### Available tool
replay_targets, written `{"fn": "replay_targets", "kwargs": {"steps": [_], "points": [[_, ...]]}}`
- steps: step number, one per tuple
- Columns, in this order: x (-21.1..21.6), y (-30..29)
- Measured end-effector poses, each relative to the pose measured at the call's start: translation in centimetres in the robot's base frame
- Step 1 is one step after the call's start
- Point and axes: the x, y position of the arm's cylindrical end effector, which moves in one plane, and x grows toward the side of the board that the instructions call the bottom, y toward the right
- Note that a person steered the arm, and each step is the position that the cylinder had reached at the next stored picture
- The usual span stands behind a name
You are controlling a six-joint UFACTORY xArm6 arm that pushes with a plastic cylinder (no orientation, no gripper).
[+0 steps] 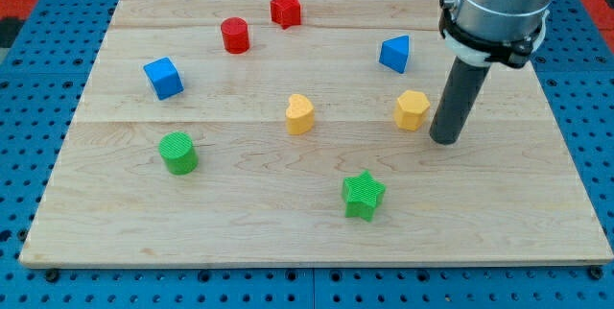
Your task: Push the yellow heart close to the yellow hexagon
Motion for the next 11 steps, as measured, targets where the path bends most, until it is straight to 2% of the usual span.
{"fn": "replay_targets", "kwargs": {"steps": [1, 2, 3, 4, 5, 6, 7, 8, 9, 10, 11], "points": [[-2.2, -1.5], [-1.1, 1.2], [0.5, -4.9], [-2.5, -6.9], [-1.1, -8.7], [2.1, -11.1], [0.7, -21.3], [-2.1, -23.0], [-2.9, -12.2], [-0.8, -10.6], [-3.5, -13.3]]}}
